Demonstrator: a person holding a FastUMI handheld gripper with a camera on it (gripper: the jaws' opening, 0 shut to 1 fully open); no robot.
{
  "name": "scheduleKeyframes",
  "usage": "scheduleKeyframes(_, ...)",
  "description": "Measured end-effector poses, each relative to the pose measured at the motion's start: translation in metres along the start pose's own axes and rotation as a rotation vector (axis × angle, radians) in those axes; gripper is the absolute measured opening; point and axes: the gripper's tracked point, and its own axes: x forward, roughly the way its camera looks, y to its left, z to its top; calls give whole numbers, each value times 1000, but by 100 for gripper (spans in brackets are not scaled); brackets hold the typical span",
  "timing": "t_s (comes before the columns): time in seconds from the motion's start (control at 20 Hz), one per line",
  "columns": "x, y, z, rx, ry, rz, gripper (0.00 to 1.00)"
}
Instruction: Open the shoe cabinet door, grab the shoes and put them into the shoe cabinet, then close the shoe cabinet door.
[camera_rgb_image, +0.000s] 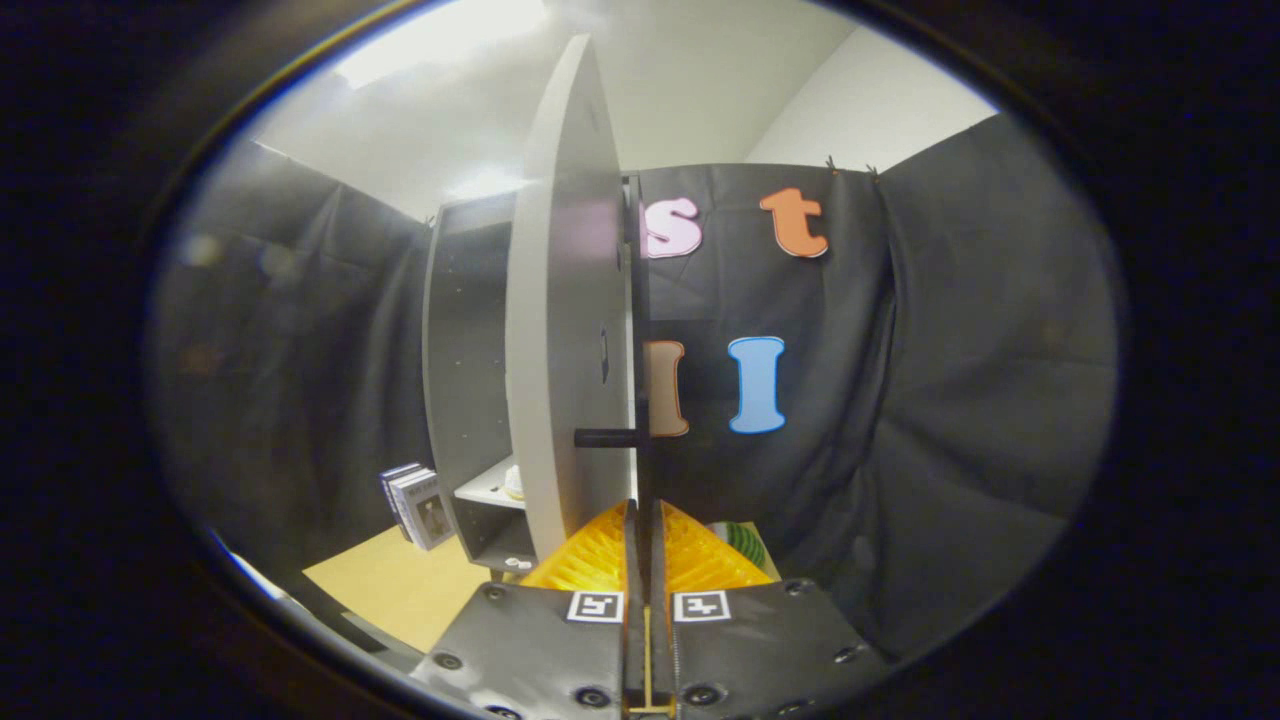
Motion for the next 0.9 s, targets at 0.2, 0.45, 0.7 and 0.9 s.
scheduleKeyframes(0.2,-33,-1,5,-6,-32,-52,4)
scheduleKeyframes(0.45,-54,26,4,-5,-42,-80,4)
scheduleKeyframes(0.7,-47,89,-20,-2,-26,-56,4)
scheduleKeyframes(0.9,-30,146,-59,65,-8,-23,4)
